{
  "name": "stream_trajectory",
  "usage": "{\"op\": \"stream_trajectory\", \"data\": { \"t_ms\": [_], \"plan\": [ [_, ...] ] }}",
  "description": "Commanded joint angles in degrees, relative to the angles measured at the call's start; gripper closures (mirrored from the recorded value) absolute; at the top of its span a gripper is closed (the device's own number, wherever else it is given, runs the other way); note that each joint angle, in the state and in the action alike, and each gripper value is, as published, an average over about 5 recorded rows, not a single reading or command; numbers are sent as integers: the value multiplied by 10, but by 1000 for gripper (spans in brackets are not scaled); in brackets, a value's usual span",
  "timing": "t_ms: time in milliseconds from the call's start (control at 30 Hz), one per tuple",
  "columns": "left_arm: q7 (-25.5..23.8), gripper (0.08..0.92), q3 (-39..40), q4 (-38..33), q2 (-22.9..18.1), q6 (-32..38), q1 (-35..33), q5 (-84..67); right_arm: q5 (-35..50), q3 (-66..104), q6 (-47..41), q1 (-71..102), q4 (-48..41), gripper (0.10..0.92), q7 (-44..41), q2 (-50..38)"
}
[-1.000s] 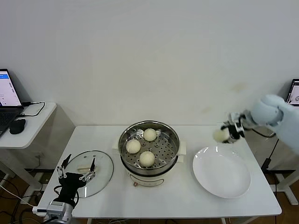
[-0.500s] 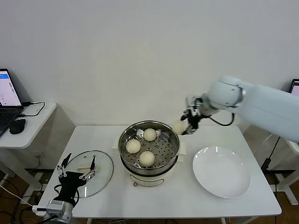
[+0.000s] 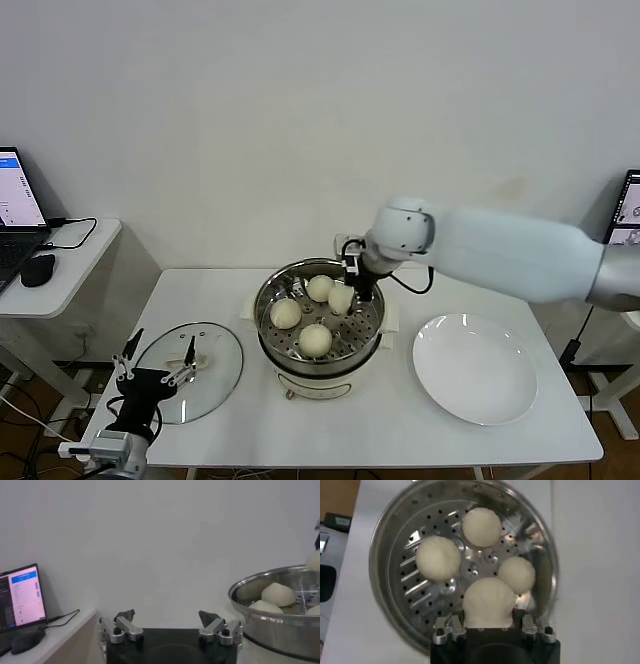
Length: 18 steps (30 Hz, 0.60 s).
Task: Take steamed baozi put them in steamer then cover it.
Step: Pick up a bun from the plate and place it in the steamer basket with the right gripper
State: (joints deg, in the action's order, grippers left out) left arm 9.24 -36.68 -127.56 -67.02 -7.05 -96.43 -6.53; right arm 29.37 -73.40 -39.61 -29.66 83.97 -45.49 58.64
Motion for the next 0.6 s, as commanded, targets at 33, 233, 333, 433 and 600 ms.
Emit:
{"op": "stream_trajectory", "data": {
  "t_ms": [33, 233, 333, 433, 600],
  "plan": [
    [0, 177, -3, 1, 0, 0, 0, -1, -16, -8, -20, 44, -37, 431, 15, 39],
    [0, 177, -1, 2, -1, 0, 2, -1, -25, -7, -20, 45, -36, 431, 12, 30],
    [0, 177, 0, 3, -2, 0, 3, 0, -31, -6, -20, 46, -34, 423, 11, 25],
    [0, 177, 1, 3, -2, 0, 3, 0, -35, -4, -20, 44, -29, 374, 7, 16],
    [0, 177, 3, 4, -3, 0, 4, 1, -34, 16, -20, 34, -13, 242, 6, -9]
  ]
}}
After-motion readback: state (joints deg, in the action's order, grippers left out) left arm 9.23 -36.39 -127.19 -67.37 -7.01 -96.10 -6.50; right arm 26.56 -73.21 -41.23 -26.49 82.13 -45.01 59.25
